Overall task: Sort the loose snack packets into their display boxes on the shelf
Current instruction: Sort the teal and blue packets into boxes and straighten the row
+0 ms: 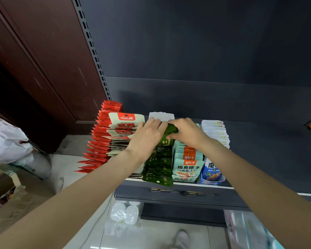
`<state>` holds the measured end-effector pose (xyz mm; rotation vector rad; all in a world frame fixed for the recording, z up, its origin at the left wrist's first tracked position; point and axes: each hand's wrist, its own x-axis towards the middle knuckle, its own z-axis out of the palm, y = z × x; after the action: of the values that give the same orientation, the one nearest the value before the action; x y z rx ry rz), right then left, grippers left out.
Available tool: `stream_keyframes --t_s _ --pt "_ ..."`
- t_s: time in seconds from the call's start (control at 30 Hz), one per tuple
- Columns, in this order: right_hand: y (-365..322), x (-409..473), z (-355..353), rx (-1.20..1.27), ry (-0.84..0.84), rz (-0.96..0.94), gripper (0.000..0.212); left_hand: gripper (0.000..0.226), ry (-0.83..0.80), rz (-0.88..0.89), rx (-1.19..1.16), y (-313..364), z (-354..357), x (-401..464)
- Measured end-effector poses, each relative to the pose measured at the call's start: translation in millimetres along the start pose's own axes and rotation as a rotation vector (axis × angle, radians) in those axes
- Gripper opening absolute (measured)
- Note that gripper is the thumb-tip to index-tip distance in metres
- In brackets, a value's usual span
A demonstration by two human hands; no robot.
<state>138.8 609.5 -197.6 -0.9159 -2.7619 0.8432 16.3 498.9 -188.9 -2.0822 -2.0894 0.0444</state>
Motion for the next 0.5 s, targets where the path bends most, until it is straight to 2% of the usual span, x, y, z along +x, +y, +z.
stream_keyframes --t_s 0.07,0.1,0.17,0.23,0.3,0.43,0.5 --pt "0.8 2.6 2.4 0.031 0.048 0.013 0.009 0.053 0.067 0.126 0.018 -1.4 2.4 -4.0" --pt "-0.2 3.5 1.2 0.052 0.053 0.031 0.005 0.047 0.107 0.22 0.062 -4.2 8.2 -6.2" --pt "-3.7 4.1 -3.4 0.075 0.057 0.065 0.011 0.032 0.054 0.347 0.23 -8.2 16.5 -9.8" --pt "-5.7 5.7 -7.2 0.063 0.04 0.104 0.005 0.028 -0.106 0.375 0.321 -7.2 17.4 -12.8" --pt "-6.4 7.7 -8.5 0.056 0.036 0.12 0.006 0.035 -0.253 0.357 0.345 0.1 11.1 -10.9" --pt "-6.5 7.5 -8.2 0.018 0.05 0.125 0.015 0.05 -0.307 0.341 0.376 3.5 6.7 -8.7" --pt "-6.4 6.8 -8.2 0.019 0.047 0.13 0.015 0.051 -0.318 0.332 0.378 2.3 7.7 -9.6"
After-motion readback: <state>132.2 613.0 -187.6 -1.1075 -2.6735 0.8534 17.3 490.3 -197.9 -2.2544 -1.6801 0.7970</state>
